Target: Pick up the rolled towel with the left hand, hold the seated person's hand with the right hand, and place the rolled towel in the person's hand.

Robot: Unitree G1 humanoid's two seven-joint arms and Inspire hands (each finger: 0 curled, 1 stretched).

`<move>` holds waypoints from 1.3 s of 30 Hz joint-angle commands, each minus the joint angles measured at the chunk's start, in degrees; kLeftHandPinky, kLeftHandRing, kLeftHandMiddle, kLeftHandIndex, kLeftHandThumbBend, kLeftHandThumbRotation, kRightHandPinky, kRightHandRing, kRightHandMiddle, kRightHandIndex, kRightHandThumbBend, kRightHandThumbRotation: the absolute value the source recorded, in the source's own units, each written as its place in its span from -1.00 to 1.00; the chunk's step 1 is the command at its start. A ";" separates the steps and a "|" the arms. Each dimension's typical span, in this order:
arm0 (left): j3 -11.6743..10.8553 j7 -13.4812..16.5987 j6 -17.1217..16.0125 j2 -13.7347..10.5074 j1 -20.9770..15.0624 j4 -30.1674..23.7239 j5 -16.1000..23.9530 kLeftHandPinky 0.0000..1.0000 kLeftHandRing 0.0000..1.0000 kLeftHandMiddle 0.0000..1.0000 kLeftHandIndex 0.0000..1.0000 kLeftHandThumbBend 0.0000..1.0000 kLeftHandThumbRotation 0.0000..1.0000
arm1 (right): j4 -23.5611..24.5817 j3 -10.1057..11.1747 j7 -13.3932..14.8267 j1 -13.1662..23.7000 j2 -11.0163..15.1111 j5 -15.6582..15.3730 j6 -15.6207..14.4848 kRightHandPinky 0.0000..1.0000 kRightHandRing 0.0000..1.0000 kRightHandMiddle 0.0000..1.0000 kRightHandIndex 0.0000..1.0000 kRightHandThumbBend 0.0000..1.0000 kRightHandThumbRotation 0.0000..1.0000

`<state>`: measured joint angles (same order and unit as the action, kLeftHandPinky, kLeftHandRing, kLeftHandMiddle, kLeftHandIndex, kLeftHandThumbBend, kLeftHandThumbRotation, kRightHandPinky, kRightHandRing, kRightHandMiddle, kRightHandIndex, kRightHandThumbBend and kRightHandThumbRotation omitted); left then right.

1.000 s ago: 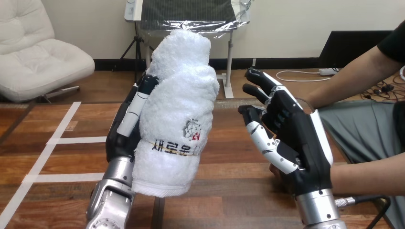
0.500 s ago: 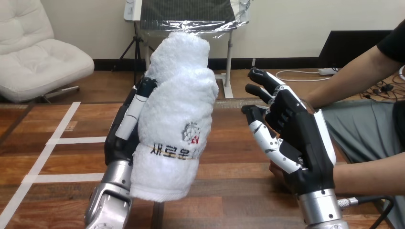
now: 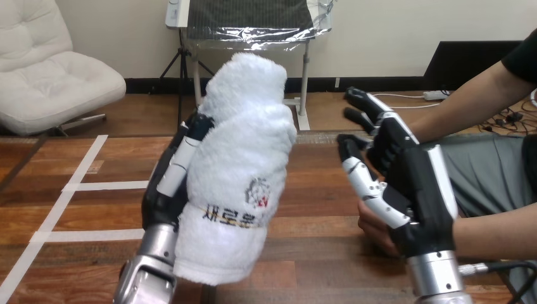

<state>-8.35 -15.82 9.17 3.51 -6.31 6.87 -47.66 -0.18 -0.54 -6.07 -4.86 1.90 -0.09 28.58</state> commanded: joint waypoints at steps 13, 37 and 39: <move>2.35 -0.59 -2.47 6.74 -1.01 -4.22 -0.93 -0.54 -0.35 -0.19 0.00 0.42 -1.00 | 3.00 5.58 3.69 4.03 5.02 -4.69 1.69 0.55 0.79 0.81 0.68 -0.05 -0.45; 3.10 -0.41 -2.81 7.07 0.07 -4.47 -1.65 -0.54 -0.36 -0.18 0.00 0.42 -1.00 | 5.36 12.17 3.92 3.70 17.47 -11.81 -4.05 0.62 0.84 0.88 0.73 0.29 -0.55; 3.15 -0.49 -2.90 7.09 0.08 -4.40 -1.58 -0.54 -0.36 -0.18 0.00 0.42 -1.00 | 6.09 12.42 4.07 3.49 18.17 -12.84 -5.18 0.61 0.84 0.88 0.73 0.31 -0.55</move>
<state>-5.31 -15.62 8.40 3.62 -4.40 5.93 -47.87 1.58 10.66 -1.96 -4.45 17.45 -11.24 25.25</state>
